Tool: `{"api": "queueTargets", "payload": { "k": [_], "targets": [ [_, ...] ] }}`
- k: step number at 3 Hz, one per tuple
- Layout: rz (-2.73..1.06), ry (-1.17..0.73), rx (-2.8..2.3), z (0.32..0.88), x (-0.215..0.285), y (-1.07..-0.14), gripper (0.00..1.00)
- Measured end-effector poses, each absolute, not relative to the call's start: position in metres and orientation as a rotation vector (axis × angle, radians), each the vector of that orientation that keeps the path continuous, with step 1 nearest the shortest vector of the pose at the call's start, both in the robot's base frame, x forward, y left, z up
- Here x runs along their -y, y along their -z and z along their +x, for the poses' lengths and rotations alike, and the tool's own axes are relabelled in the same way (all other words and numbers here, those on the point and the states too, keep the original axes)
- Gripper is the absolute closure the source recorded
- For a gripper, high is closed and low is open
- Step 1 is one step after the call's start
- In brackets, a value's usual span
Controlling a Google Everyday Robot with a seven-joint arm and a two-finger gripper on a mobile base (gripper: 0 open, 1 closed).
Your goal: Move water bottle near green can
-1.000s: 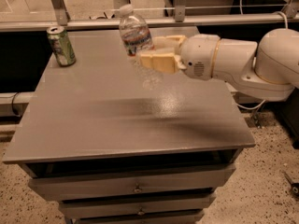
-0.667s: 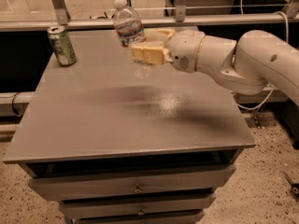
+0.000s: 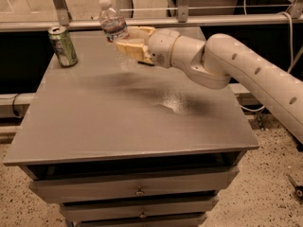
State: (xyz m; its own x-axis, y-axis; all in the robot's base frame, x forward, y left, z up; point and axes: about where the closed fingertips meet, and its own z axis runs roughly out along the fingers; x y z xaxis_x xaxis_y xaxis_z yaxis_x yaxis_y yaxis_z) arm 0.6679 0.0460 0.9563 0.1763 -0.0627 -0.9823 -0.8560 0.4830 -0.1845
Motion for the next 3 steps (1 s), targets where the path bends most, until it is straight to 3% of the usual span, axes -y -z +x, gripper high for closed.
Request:
{"api": "queueTargets", "payload": {
  "k": [3],
  "targets": [
    [-0.916, -0.811, -1.234, 0.717, -0.138, -0.929, 1.0]
  ]
}}
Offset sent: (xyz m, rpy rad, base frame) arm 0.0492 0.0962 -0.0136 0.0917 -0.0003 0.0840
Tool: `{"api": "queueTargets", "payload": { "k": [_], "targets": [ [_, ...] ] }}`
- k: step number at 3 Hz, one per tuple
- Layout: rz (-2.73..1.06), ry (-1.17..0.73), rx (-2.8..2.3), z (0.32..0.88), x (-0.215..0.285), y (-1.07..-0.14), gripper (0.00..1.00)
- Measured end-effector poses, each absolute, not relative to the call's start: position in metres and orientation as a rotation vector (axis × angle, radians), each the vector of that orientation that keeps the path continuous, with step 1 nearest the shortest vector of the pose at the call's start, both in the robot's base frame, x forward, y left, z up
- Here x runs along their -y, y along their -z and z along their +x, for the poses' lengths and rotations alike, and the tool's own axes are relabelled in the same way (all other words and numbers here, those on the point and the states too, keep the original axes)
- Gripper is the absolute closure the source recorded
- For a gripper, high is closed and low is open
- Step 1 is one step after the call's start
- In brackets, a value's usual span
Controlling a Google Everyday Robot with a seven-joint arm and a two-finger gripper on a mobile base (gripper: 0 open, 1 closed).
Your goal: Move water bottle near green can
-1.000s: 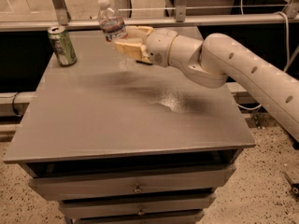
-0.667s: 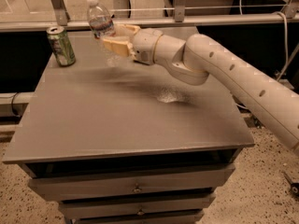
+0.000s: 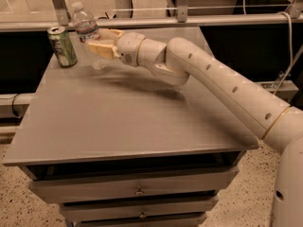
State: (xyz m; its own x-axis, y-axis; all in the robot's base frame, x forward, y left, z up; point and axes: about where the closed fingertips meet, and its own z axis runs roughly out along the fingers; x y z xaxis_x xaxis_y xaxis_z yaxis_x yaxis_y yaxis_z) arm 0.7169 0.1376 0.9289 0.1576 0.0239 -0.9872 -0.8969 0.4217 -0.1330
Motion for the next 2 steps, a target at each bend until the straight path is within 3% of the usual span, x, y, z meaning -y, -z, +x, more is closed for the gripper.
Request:
{"api": "queueTargets", "payload": {
  "k": [2],
  "targets": [
    [-0.895, -0.87, -1.207, 0.733, -0.168, -0.924, 1.0]
  ]
}}
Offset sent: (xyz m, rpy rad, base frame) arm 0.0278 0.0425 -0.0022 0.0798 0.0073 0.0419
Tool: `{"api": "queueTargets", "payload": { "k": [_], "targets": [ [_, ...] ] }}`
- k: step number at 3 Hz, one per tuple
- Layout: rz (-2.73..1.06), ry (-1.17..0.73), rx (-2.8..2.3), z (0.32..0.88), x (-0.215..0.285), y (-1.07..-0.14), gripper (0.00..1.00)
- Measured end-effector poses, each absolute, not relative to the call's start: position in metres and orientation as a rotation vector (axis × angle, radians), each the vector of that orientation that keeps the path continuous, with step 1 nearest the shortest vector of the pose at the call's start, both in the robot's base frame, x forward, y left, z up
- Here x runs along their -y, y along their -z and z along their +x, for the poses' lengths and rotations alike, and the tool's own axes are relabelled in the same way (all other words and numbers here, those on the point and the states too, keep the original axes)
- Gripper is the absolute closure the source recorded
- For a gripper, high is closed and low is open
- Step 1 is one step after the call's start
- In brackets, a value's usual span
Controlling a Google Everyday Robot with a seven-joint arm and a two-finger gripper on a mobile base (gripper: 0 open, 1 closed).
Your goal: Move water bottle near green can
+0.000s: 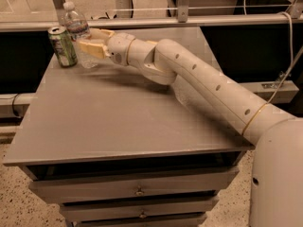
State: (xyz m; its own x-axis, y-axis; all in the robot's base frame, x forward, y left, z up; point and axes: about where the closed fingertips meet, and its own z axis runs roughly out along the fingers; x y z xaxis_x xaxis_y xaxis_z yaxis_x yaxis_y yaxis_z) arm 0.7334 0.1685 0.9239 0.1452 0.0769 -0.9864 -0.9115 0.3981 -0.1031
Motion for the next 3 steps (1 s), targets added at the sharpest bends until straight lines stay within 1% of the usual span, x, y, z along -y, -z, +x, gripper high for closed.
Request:
{"api": "queueTargets", "payload": {
  "k": [1, 2, 3],
  "targets": [
    [-0.881, -0.898, -1.193, 0.7356, -0.1825, -0.9242, 1.0],
    [-0.878, -0.903, -1.193, 0.7353, -0.1849, -0.9229, 1.0],
    [-0.881, -0.903, -1.211, 0.7306, -0.1833, -0.9151, 0.75]
  ]
}}
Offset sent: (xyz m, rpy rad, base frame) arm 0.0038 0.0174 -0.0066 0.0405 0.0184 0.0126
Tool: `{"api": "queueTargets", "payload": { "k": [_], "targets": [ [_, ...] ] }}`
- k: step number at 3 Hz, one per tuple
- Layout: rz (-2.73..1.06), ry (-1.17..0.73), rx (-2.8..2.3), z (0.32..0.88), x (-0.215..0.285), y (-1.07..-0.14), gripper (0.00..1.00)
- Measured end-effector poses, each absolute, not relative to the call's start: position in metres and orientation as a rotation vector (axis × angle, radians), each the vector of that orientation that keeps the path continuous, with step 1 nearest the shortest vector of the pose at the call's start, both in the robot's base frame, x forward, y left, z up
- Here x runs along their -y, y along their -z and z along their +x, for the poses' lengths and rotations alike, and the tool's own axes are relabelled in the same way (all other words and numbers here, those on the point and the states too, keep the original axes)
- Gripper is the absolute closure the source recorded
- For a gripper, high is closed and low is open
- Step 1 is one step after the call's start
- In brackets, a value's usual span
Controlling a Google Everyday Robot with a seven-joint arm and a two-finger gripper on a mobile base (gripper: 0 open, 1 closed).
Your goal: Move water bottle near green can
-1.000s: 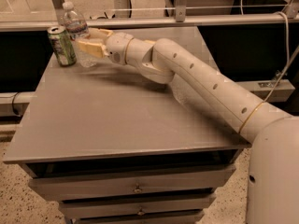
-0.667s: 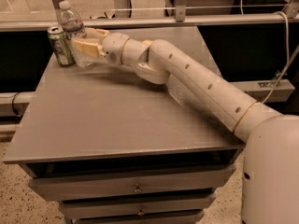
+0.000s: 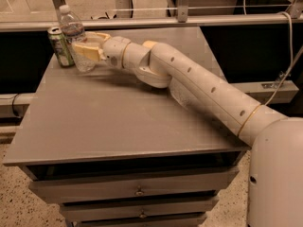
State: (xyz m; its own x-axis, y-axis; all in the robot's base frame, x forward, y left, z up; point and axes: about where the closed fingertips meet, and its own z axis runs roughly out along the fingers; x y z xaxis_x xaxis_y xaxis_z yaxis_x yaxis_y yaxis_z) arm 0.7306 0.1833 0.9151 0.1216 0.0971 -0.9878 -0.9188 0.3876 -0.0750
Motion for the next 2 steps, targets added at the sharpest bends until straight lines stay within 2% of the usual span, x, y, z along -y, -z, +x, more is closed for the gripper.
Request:
{"api": "queueTargets", "payload": {
  "k": [2],
  "targets": [
    [-0.867, -0.903, -1.24, 0.724, -0.1793, -0.9014, 0.28]
  ]
}}
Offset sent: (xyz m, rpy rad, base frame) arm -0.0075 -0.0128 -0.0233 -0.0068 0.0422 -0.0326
